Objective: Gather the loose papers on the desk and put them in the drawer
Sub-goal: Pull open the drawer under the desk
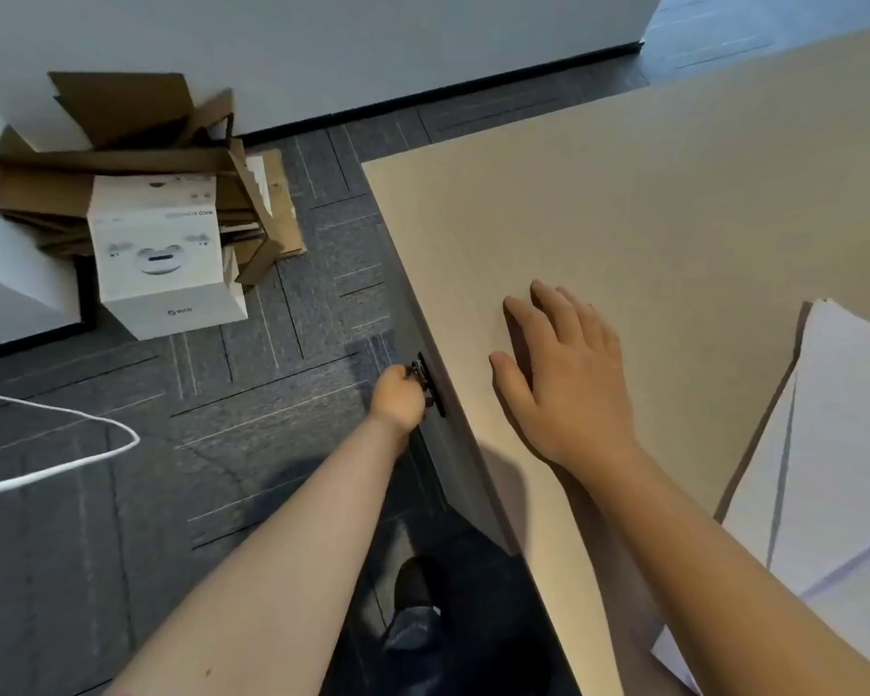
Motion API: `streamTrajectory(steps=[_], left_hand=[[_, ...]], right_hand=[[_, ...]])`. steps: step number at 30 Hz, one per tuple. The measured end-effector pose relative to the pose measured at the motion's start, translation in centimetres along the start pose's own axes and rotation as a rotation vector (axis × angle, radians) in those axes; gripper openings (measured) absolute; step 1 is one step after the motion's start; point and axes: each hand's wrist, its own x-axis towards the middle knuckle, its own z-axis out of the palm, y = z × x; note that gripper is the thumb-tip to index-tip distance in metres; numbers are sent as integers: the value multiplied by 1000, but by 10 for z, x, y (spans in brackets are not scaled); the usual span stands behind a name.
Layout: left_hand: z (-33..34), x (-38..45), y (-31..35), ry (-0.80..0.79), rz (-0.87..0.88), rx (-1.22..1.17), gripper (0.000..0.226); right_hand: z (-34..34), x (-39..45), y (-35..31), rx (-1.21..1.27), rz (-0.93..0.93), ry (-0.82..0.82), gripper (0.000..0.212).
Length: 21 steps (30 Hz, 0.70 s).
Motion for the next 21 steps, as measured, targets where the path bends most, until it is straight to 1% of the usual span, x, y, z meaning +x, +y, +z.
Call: streamTrajectory(steps=[2,4,7,8,11,14,15,18,21], left_hand=[[4,5,4,60,2,10,31],[6,11,2,79,-23,18,35],[7,20,-1,107,-29,52,35],[7,23,-3,97,-34,58,31],[8,23,-2,93,-36,57,8],[8,25,-7,97,-13,65,5],[8,25,-8,106,-3,70,7],[7,30,-14,149,26,83,33],[4,28,-16,164,29,59,35]], right_hand=[[-1,3,0,-3,-8,44,59],[1,3,1,-2,-8,61,57],[3,2,2,-2,-8,63,57],[3,3,2,5,-7,58,58],[3,3,4,3,-13,64,58],[4,3,4,-2,-15,67,57],[4,3,5,-4,-14,65,57],[2,3,5,0,-18,60,59],[1,2,5,20,-20,67,60]])
